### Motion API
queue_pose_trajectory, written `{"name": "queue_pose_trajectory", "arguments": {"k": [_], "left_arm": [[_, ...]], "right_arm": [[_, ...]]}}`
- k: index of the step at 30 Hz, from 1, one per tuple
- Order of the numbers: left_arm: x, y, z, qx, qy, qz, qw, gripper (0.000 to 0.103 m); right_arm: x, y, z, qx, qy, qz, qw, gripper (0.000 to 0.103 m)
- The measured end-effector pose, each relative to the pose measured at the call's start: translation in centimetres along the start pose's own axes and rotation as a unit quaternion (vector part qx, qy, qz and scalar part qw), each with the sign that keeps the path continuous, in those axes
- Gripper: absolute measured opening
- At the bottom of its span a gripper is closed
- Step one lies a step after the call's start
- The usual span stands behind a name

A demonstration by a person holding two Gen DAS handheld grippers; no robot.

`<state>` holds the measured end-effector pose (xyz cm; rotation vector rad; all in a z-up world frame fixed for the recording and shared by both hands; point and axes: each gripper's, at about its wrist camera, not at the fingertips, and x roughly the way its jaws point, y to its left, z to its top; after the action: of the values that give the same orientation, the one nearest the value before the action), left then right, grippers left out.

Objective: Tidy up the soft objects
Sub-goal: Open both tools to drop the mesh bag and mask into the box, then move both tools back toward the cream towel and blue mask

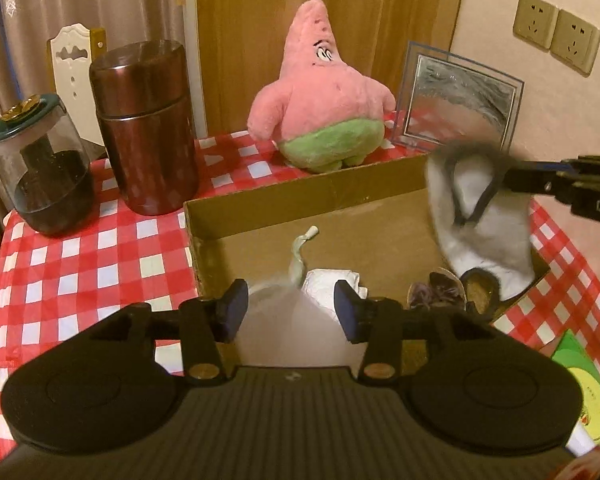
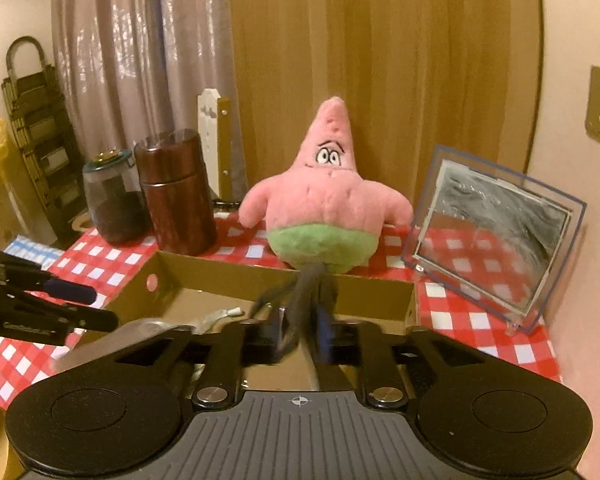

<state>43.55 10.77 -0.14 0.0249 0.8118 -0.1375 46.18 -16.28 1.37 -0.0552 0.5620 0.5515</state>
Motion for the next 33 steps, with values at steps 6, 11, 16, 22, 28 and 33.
{"name": "queue_pose_trajectory", "arguments": {"k": [6,11,16,22,28,33], "left_arm": [[-1.5,-0.1,-0.2,-0.002,-0.008,-0.004,1.0,0.045],[-3.0,-0.7,-0.1,-0.005,-0.018,-0.012,0.9998,0.045],[-5.4,-1.0,-0.1,-0.009,-0.029,-0.012,0.9995,0.045],[-9.2,-1.4,-0.8,-0.022,-0.04,-0.012,0.9989,0.045],[-13.7,-2.4,-2.4,-0.041,-0.053,-0.016,0.9976,0.045],[-17.4,-4.2,-4.6,-0.039,-0.069,-0.007,0.9969,0.045]], "right_arm": [[-1.7,-0.2,0.0,0.009,-0.015,0.0,1.0,0.059],[-3.8,0.1,0.1,0.006,-0.02,-0.002,1.0,0.059],[-6.8,0.9,-0.1,0.012,-0.025,0.003,1.0,0.059],[-11.1,2.7,-1.0,0.008,-0.027,0.004,1.0,0.059],[-15.9,3.9,-2.2,0.025,-0.035,0.007,0.999,0.059],[-19.5,5.1,-3.8,0.043,-0.035,0.01,0.998,0.059]]}}
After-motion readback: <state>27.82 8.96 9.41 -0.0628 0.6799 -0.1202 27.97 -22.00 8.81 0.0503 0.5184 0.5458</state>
